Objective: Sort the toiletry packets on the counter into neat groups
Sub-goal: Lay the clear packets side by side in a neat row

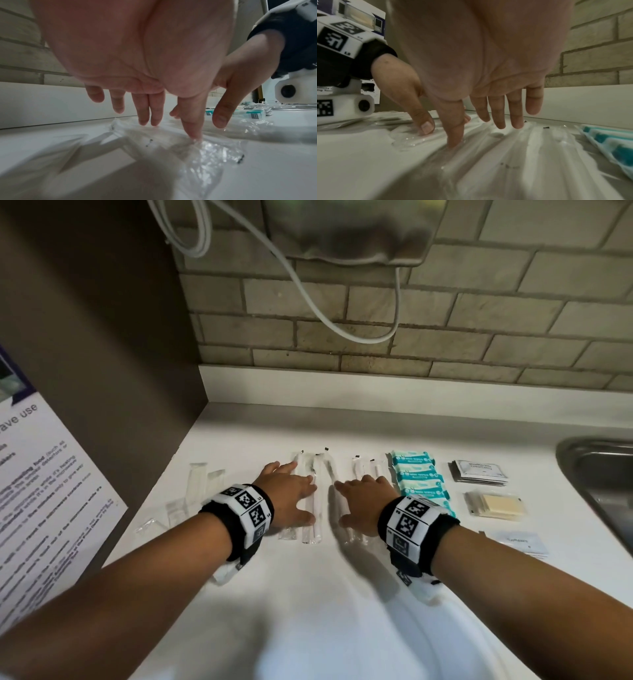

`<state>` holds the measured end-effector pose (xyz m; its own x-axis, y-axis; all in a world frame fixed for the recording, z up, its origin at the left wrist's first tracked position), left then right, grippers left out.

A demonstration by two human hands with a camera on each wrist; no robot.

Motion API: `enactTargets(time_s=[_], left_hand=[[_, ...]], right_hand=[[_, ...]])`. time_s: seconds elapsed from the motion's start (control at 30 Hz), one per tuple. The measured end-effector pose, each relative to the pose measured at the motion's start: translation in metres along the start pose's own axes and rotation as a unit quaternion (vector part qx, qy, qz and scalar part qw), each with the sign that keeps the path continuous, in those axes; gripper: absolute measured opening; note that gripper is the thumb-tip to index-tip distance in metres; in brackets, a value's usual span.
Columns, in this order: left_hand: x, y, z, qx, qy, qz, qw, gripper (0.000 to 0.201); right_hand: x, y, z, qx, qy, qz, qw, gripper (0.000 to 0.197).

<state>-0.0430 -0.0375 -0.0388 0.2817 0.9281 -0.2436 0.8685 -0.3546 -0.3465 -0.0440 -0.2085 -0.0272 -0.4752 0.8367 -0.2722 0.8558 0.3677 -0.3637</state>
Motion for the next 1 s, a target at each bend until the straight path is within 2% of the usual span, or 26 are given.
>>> enactTargets(time_s=[0.2,0.4,0.73,0.87,0.93,1.0], left_hand=[[-0.003,0.005,0.002,-0.002,-0.003,-0.007,1.0,0.072],[-0.003,0.007,0.004,0.0,0.002,-0.002,1.0,0.074],[-0.004,0.002,0.001,-0.012,-0.024,0.004,1.0,0.072],[0.006,-0.002,-0.006,-0.057,-0.108,-0.006,0.992,0.068],[0.016,-0.005,-0.008,-0.078,-0.105,-0.016,0.991,0.066],[0.024,-0.009,-0.009,-0.066,-0.079,-0.03,0.994,0.068]], right_hand=[[0.005,0.0,0.001,0.0,-0.002,0.029,1.0,0.071],[0.009,0.0,0.001,-0.004,0.018,0.049,0.999,0.061],[0.012,0.0,-0.002,-0.009,0.019,0.051,0.999,0.057],[0.02,-0.003,-0.009,-0.051,-0.002,0.034,0.998,0.058],[0.028,-0.001,-0.014,-0.082,-0.019,0.01,0.996,0.058],[0.038,0.002,-0.016,-0.091,-0.045,-0.008,0.995,0.053]])
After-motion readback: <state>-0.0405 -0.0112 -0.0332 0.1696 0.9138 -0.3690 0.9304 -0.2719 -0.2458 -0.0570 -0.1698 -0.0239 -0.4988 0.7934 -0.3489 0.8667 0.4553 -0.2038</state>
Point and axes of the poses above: each hand's wrist, its own y-axis towards the middle knuckle, its own z-axis out of the palm, x = y × z, the point moved 1 cm from there along y, towards the middle knuckle, and after that the axes turned 13 degrees about -y, right-handed, at the moved point
